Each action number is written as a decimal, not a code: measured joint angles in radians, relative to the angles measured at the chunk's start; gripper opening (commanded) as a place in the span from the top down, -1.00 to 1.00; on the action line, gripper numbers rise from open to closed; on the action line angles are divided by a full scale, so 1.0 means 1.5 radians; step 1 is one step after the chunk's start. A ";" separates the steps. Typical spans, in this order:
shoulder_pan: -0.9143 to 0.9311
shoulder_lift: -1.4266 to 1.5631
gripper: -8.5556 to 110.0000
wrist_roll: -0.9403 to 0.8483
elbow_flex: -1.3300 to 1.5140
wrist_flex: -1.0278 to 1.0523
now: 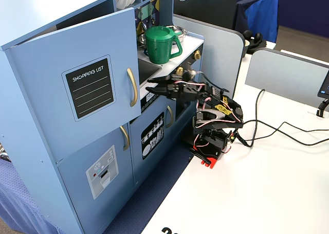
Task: Open the left cabinet door
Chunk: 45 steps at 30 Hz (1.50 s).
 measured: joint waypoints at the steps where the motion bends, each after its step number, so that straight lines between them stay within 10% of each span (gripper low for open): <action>1: 0.007 -0.032 0.74 0.009 -0.012 0.002; 15: -0.027 -0.271 0.74 -0.047 -0.102 -0.081; 45: -0.537 -0.362 0.75 -0.414 -0.027 -0.523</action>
